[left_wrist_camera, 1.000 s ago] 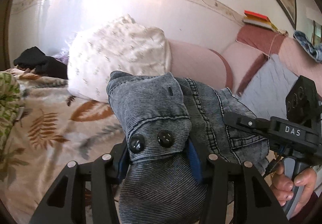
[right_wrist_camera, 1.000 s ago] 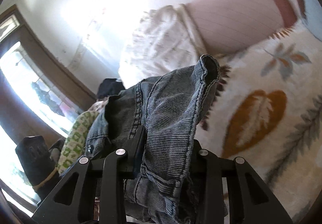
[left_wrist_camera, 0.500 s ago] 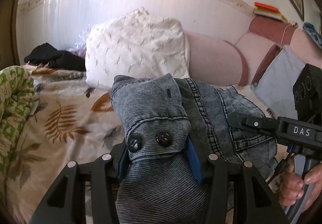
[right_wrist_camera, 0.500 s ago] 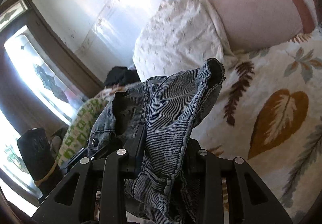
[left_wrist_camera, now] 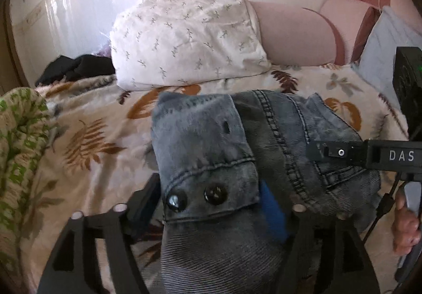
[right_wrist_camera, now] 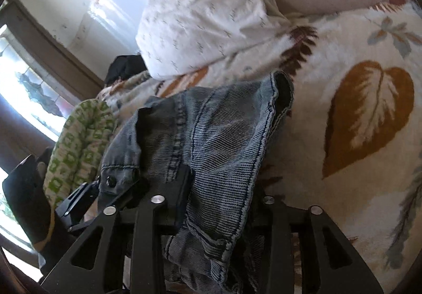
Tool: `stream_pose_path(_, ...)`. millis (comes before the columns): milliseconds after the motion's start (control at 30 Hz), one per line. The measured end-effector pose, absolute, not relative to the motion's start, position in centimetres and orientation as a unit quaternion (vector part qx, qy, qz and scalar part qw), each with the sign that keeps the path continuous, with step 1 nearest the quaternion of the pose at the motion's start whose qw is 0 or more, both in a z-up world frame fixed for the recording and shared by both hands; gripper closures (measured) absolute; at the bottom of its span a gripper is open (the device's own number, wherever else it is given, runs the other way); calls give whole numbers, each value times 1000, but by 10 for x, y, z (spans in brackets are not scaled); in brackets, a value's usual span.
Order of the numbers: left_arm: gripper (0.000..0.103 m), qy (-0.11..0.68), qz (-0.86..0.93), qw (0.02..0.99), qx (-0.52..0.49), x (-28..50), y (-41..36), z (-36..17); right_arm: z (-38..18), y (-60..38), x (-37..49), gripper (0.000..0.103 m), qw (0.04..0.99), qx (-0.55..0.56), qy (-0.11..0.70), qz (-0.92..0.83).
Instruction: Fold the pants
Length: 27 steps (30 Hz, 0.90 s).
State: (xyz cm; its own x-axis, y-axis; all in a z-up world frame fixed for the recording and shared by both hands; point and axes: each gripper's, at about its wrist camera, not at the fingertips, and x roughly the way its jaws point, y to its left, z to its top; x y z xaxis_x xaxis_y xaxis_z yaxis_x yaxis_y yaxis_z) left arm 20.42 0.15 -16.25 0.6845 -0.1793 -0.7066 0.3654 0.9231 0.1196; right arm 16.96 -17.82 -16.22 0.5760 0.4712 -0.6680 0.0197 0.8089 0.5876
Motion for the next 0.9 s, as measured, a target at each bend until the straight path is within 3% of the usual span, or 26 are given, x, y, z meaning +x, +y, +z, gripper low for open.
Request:
stream_pose_path(233,16,324,-136,921,170,185,-6,-140,-160,-178,167,44,844,262,455,112)
stream_pose_path(533,8,273,-127,941,156,140,3,-93,-108,-202,132,38,886,239,394,59)
stream_pose_path(900,2,270,-67,955,100,66,33,-56,-47,-183,37,30,938,174,295,48)
